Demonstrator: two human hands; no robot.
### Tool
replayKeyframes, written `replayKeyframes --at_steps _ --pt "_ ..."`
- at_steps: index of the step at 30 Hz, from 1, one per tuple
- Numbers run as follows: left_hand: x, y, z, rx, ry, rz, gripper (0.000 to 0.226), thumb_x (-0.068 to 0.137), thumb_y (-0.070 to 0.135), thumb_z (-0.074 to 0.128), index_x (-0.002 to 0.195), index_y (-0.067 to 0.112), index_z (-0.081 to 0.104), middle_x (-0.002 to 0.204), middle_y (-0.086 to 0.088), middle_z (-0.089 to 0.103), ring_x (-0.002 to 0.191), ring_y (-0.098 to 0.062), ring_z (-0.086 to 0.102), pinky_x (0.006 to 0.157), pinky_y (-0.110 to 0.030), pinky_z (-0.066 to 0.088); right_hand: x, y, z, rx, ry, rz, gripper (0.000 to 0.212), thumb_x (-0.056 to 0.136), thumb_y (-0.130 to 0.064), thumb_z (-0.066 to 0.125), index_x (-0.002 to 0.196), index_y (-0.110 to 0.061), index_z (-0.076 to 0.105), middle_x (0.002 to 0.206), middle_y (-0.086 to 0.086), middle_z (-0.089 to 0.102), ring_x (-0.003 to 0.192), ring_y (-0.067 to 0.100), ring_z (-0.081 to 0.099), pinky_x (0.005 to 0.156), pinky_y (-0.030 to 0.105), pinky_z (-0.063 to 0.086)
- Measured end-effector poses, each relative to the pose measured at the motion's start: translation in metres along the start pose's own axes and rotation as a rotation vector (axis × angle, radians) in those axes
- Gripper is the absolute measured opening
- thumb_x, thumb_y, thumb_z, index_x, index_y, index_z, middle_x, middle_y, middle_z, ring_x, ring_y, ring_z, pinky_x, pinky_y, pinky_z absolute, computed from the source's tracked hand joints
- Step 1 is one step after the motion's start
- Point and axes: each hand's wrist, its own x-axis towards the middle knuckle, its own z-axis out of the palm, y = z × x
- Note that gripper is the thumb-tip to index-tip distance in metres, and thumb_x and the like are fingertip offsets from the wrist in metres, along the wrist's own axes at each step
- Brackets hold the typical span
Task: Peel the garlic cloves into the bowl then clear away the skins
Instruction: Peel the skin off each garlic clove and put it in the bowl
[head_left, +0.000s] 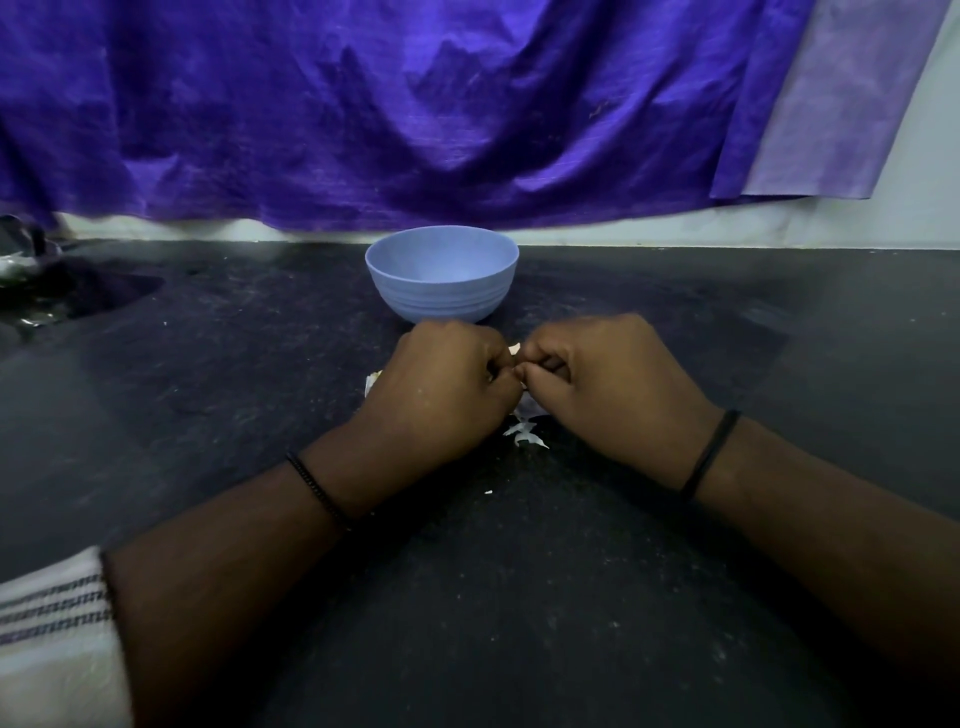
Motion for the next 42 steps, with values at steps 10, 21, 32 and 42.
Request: replayKeyframes --at_steps 10,21,32,42 --pt "-0.001 0.002 -0.002 -0.204 0.118 -0.14 0.014 0.084 0.014 0.073 0.07 0.012 0.076 0.055 0.006 0.067 0.053 -0.007 0.063 0.054 -0.029 0.053 0.0 -0.008 0.007 0.211 0.096 0.178 0.007 0.087 -0.015 0.071 0.085 -0.017 0.078 0.077 -0.008 0.074 0.069 0.005 0.067 0.068 0.032 0.057" --pt "0.002 0.0 -0.003 -0.618 0.086 -0.408 0.012 0.085 0.003 0.068 0.074 0.002 0.072 0.057 -0.009 0.067 0.043 -0.018 0.057 0.038 -0.024 0.043 0.001 -0.005 0.01 0.569 0.108 0.347 0.011 0.089 -0.011 0.072 0.084 -0.019 0.077 0.068 -0.011 0.073 0.065 0.002 0.069 0.066 0.024 0.057" --pt "0.002 0.005 -0.005 -0.811 0.06 -0.445 0.013 0.088 0.0 0.064 0.078 -0.003 0.071 0.057 -0.009 0.061 0.039 -0.011 0.049 0.035 -0.019 0.038 0.001 0.001 0.003 0.868 0.022 0.434 0.011 0.093 -0.004 0.065 0.096 -0.008 0.075 0.081 0.002 0.075 0.07 0.008 0.062 0.061 0.021 0.052" --pt "0.003 -0.001 -0.001 -0.796 0.055 -0.398 0.011 0.087 0.002 0.066 0.079 0.0 0.073 0.057 -0.007 0.062 0.043 -0.013 0.052 0.037 -0.022 0.041 0.003 0.004 -0.001 0.843 0.03 0.406 0.012 0.092 -0.002 0.066 0.099 -0.007 0.073 0.082 0.009 0.076 0.061 0.011 0.062 0.058 0.023 0.055"
